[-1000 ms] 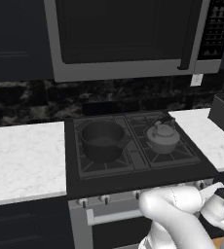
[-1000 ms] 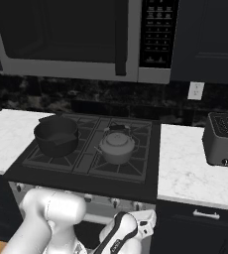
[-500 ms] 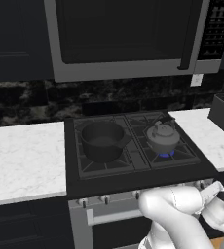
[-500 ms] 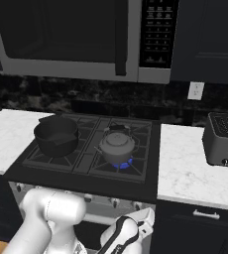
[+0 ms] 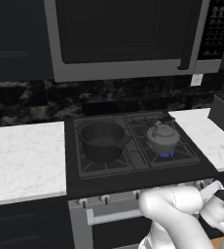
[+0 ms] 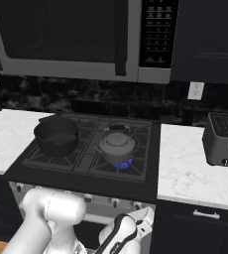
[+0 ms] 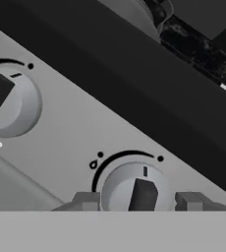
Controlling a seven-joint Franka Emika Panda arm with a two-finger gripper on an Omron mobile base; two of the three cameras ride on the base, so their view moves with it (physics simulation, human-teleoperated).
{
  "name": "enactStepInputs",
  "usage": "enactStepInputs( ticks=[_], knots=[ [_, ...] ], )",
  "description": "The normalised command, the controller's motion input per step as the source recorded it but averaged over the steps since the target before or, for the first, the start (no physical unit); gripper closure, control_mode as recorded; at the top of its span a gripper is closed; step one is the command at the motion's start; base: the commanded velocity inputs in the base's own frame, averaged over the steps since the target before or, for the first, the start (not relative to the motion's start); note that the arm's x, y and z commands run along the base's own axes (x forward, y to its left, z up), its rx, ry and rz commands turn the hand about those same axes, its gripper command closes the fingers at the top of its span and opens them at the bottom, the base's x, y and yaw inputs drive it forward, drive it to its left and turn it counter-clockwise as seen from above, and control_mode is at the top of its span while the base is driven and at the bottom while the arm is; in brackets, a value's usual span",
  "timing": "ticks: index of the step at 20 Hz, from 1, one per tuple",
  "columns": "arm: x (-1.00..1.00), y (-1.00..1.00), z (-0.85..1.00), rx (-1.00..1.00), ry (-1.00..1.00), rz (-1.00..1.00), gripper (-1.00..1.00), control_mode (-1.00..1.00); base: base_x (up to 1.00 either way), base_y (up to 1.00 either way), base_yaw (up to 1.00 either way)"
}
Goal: Pick the kettle from the counter and place it on a stove burner. Then turn the burner on.
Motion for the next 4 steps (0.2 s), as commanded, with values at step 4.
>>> enactStepInputs(
  ticks=[4],
  knots=[
    [0.0, 0.05, 0.01, -0.15, -0.1, 0.19, 1.0, -1.0, 0.0, 0.0, 0.0]
  ],
)
